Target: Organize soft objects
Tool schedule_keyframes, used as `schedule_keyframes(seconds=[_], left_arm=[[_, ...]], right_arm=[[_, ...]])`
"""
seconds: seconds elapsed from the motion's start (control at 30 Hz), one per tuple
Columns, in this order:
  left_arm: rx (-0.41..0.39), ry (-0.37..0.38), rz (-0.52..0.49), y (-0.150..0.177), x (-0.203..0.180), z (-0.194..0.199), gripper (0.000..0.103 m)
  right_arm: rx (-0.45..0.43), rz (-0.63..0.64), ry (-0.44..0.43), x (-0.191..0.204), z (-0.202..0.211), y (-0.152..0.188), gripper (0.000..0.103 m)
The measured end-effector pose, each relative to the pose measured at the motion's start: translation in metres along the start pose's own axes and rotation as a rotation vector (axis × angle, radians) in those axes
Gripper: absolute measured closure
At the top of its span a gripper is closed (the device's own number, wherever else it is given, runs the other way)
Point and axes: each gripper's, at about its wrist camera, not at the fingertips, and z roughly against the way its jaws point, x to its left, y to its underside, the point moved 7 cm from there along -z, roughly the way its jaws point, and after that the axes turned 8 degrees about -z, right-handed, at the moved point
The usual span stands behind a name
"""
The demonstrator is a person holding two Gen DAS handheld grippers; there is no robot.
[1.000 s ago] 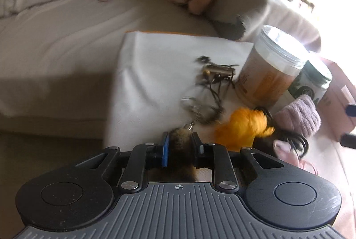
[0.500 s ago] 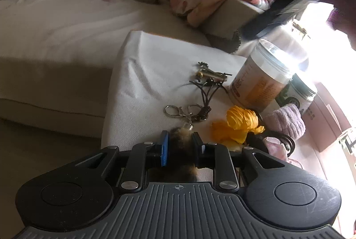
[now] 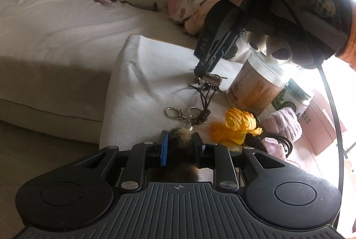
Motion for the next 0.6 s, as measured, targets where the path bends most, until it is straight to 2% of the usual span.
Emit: schedule_keyframes(seconds=[0.13, 0.33, 0.53, 0.6], left_arm=[[-0.006, -0.032, 0.0, 0.0, -0.003, 0.0, 0.08], [-0.05, -0.064, -0.031, -0.016, -0.014, 0.01, 0.084], [-0.225, -0.064, -0.164, -0.091, -0.055, 0.061, 0.086], [-0.306, -0.057, -0.225, -0.123, -0.081, 0.088, 0.092]], right_arm=[[-0.11, -0.035, -0.075, -0.008, 0.043, 0.006, 0.088], [-0.323, -0.085, -0.184, -0.036, 0.142, 0.039, 0.088], [-0.56, -0.162, -0.236, -0.089, 0.243, 0.105, 0.088], [-0.639, -0.195, -0.239, -0.11, 0.273, 0.138, 0.088]])
